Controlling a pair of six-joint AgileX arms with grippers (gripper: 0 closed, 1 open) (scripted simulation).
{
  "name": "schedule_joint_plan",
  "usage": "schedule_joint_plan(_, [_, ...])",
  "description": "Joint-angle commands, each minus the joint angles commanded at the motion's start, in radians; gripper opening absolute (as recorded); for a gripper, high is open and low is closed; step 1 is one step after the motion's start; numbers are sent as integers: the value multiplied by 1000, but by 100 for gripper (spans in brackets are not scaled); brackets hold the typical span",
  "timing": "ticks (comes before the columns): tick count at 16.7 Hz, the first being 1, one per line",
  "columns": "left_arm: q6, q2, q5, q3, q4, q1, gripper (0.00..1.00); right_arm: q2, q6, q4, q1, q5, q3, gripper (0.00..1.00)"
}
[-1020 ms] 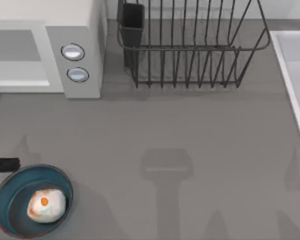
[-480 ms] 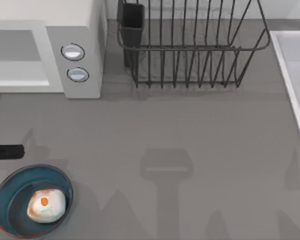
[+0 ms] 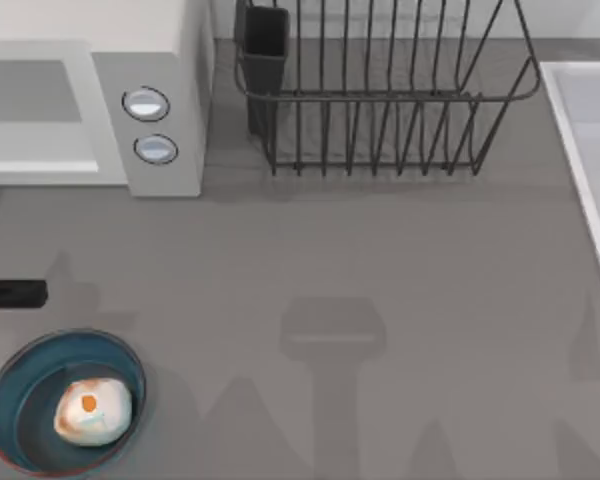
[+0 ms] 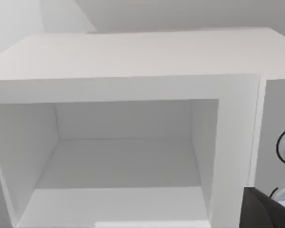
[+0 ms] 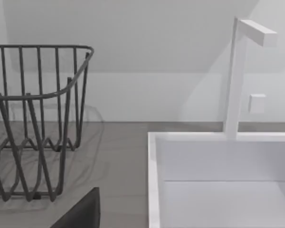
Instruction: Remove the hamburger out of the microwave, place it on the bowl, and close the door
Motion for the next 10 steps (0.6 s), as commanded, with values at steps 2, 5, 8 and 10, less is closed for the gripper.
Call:
schedule_joint_plan(2, [71,73,72,74,-68,74,0,0,0,0,0,0,0,100])
schedule_joint_plan(5, [241,263,247,266,-222,266,0,0,0,0,0,0,0,100])
schedule_joint_plan(8, [433,523,446,531,-422,534,0,0,0,0,0,0,0,100])
schedule_joint_plan(10, [551,708,567,721,-571,724,0,0,0,0,0,0,0,100])
